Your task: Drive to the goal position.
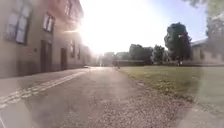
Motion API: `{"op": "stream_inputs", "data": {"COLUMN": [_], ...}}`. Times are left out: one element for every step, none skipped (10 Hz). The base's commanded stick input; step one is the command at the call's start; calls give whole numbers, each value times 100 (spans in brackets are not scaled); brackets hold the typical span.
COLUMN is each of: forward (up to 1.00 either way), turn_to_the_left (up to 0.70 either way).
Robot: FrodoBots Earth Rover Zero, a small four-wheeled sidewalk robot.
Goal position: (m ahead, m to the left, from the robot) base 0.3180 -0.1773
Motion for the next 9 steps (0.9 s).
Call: {"op": "stream_inputs", "data": {"forward": [60,60,60,60,60,60,60,60,60], "turn_to_the_left": [0,0,0,0,0,0,0,0,0]}}
